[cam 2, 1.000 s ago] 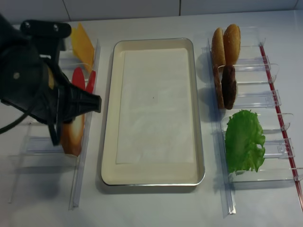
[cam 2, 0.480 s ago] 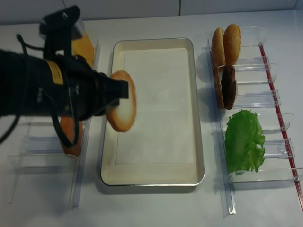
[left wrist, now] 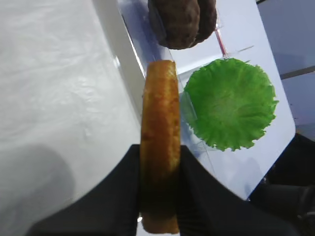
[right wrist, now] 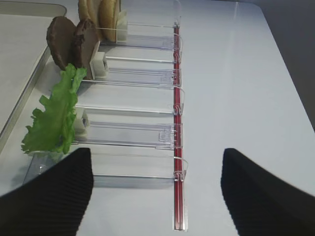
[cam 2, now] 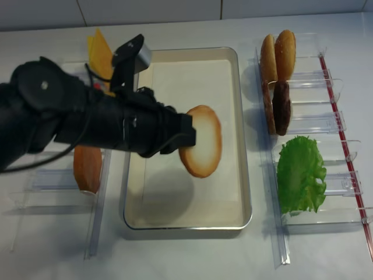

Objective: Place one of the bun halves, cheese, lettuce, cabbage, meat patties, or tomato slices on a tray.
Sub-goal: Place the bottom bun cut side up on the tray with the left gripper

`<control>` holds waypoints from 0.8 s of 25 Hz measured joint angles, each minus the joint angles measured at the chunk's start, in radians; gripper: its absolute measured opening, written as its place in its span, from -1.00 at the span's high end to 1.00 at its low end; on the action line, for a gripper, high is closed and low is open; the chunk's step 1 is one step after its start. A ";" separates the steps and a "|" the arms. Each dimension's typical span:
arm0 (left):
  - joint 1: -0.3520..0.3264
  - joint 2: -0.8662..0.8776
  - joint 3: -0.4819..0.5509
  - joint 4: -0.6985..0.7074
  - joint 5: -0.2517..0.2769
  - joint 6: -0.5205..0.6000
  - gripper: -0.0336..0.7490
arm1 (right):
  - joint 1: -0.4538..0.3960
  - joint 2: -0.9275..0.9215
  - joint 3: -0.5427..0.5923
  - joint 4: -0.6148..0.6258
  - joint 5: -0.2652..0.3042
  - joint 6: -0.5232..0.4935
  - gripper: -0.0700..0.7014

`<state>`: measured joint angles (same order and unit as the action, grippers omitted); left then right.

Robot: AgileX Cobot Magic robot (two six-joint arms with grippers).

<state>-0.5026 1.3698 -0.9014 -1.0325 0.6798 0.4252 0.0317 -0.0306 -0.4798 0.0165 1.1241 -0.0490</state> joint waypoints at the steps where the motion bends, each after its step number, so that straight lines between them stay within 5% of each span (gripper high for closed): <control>1: 0.017 0.021 0.000 -0.046 0.023 0.055 0.49 | 0.000 0.000 0.000 0.000 0.000 0.000 -0.59; 9: 0.150 0.157 0.000 -0.182 0.137 0.149 0.49 | 0.000 0.000 0.000 0.000 0.000 0.000 -0.59; 14: 0.158 0.214 0.000 -0.333 0.185 0.226 0.49 | 0.000 0.000 0.000 0.000 0.000 0.000 -0.59; 20: 0.159 0.260 0.000 -0.320 0.195 0.235 0.49 | 0.000 0.000 0.000 0.000 0.000 0.000 -0.59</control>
<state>-0.3433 1.6303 -0.9014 -1.3524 0.8750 0.6603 0.0317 -0.0306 -0.4798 0.0165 1.1241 -0.0490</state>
